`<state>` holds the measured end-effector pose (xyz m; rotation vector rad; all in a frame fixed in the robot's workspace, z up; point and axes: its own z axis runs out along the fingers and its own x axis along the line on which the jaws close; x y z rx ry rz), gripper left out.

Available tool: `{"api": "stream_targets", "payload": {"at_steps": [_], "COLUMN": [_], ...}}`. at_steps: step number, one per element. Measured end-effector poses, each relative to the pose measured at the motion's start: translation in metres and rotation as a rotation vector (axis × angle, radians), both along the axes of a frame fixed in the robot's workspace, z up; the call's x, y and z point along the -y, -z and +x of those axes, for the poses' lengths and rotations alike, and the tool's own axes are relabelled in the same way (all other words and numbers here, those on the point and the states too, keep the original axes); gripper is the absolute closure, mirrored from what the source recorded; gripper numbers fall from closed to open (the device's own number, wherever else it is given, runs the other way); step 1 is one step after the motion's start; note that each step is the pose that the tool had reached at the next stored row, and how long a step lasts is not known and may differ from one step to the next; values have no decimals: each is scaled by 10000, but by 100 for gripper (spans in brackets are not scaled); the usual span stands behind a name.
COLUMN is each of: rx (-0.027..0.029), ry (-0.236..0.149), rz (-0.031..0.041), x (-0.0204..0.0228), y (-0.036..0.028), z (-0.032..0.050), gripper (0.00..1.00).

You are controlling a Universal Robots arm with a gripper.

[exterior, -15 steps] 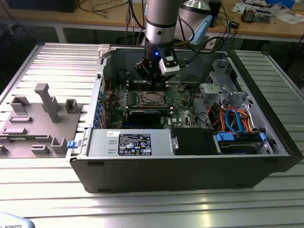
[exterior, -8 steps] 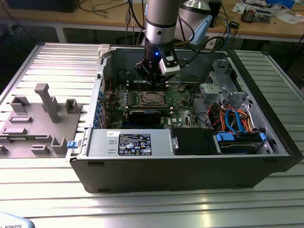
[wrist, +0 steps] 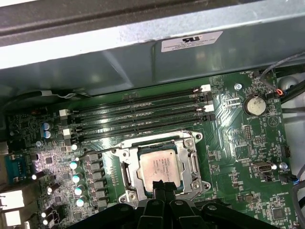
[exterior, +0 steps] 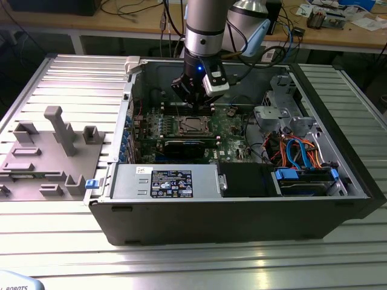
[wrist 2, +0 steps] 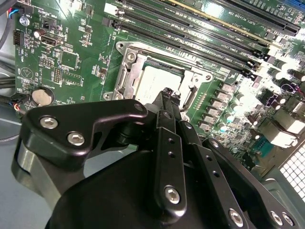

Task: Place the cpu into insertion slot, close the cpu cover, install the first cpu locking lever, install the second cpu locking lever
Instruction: 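Install the first cpu locking lever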

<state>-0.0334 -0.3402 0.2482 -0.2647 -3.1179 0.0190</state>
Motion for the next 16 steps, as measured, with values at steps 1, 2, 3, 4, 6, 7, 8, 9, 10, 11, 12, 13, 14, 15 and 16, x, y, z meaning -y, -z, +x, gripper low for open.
{"api": "stream_targets", "payload": {"at_steps": [1,2,3,4,6,7,8,9,10,11,12,13,14,15,16], "rx": [0,0,0,0,0,1,0,0,0,0,1,0,0,0,0], "ry": [-7,-18,-27,-41,-112,-133,-163,-202,-224,-239,-258,-274,-298,-329,-357], "rz": [0,0,0,0,4,6,6,6,6,5,5,5,5,5,5], "x": [0,0,0,0,0,0,0,0,0,0,0,0,0,0,0], "y": [0,0,0,0,0,0,0,0,0,0,0,0,0,0,0], "z": [0,0,0,0,0,0,0,0,0,0,0,0,0,0,0], "gripper": [89,89,89,89,89,89,89,89,89,89,89,89,89,89,89]}}
